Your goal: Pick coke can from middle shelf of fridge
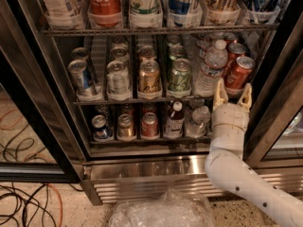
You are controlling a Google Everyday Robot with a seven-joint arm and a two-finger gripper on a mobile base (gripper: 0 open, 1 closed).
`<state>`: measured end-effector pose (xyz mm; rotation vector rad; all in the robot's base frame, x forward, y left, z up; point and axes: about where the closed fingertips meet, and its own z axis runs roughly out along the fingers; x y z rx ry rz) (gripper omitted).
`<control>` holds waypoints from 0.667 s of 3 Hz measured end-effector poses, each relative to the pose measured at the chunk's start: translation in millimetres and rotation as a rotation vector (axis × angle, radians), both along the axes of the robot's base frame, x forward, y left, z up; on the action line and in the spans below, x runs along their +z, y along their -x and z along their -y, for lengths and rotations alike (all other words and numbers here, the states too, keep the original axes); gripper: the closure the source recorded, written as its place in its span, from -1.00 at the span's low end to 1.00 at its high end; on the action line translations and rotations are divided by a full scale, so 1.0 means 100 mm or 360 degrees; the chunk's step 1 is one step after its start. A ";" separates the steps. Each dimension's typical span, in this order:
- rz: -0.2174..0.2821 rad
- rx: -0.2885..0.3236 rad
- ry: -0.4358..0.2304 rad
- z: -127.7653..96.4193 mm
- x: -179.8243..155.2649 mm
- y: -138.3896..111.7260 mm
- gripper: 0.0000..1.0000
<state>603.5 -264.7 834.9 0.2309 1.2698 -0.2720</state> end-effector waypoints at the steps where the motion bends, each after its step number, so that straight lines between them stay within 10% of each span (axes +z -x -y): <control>1: 0.0005 -0.0014 -0.0015 0.05 0.01 -0.07 -0.18; 2: 0.0034 -0.0055 -0.0057 0.25 0.10 -0.47 -0.16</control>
Offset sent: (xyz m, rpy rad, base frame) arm 0.0203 -0.0176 0.0029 0.0327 -0.0095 -0.0363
